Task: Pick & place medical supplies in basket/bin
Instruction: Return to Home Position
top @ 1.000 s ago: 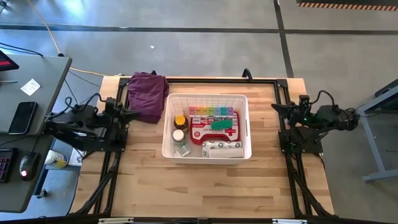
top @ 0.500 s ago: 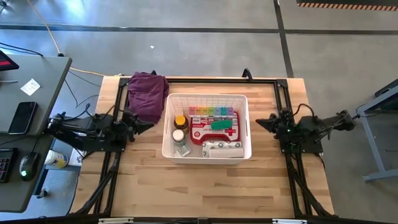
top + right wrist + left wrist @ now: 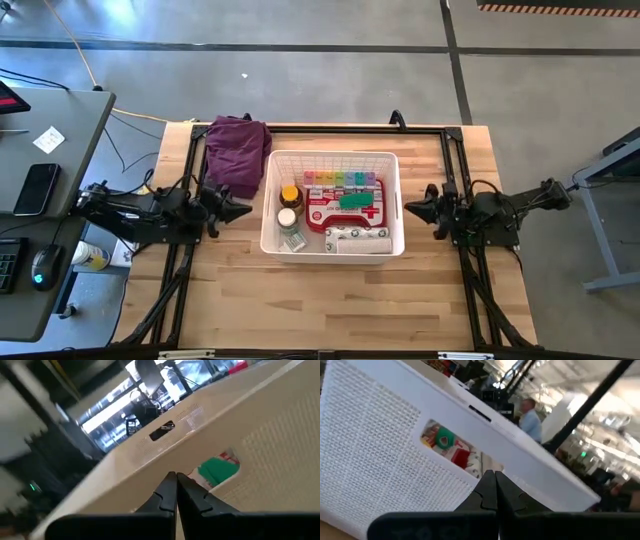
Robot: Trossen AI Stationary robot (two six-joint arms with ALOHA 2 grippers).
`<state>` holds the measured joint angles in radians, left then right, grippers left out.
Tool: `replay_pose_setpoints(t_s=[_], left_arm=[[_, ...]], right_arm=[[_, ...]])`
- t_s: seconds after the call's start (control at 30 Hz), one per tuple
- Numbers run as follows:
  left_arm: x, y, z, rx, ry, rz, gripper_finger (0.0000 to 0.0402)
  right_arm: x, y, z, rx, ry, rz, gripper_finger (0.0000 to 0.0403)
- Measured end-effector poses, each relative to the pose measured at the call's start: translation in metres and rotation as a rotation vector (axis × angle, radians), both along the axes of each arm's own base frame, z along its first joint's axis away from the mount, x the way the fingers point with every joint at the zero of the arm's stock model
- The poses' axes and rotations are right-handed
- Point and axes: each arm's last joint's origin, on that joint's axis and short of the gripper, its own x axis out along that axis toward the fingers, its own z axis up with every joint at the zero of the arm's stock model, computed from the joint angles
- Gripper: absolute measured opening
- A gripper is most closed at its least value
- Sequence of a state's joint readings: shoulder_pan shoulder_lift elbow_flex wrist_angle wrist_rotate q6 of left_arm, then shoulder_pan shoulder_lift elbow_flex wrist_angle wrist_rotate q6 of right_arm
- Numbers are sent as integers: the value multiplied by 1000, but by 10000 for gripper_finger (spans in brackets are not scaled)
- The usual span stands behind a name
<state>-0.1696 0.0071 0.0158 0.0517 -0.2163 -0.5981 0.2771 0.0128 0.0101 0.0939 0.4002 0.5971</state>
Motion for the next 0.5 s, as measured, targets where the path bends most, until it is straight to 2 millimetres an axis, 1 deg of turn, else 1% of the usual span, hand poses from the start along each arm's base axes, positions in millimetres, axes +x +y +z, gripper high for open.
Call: replay_pose_setpoints(t_s=[0.17, 0.27, 0.33, 0.5], left_arm=[[0, -1, -1, 120, 15, -35, 21], [0, 1, -1, 318, 38, 60, 29], [0, 2, 0, 414, 62, 102, 54], [-1, 3, 0, 463, 84, 122, 122]], right_arm=[[1, 0, -2, -260, 52, -26, 0], [0, -1, -2, -334, 66, -51, 0], [0, -1, -2, -342, 71, -68, 0], [0, -1, -2, -386, 81, -72, 0]])
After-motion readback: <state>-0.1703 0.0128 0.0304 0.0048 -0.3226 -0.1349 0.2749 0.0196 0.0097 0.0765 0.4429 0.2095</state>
